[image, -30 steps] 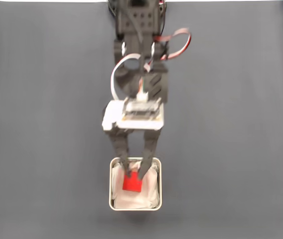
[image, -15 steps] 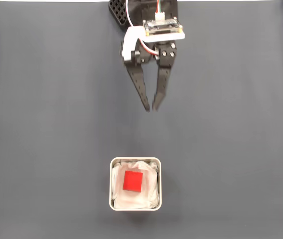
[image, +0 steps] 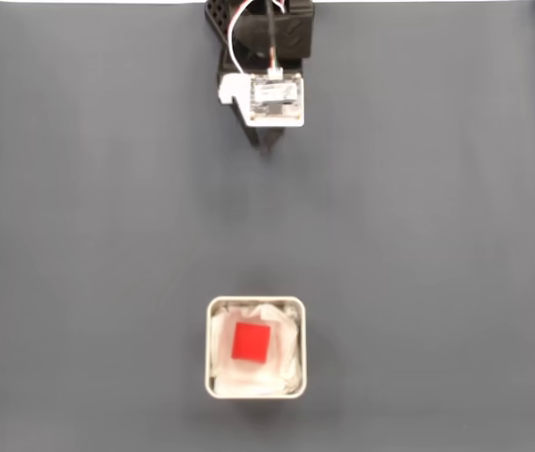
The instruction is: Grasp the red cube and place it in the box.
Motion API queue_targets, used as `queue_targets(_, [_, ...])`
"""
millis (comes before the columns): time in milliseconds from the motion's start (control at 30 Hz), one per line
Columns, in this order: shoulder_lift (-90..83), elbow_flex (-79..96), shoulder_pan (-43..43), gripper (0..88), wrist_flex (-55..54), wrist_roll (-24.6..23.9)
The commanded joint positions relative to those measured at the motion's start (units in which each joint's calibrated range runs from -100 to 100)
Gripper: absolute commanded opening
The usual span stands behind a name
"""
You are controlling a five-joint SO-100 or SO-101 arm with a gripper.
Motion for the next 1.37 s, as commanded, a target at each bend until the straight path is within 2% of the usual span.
queue_targets(0, [-0.69, 0.45, -0.01, 0.0, 4.75, -1.03])
queue_targets(167, [-0.69, 0.54, -0.01, 0.0, 8.11, -1.42])
queue_targets(1333, [-0.78, 0.54, 0.06, 0.0, 8.27, -0.78])
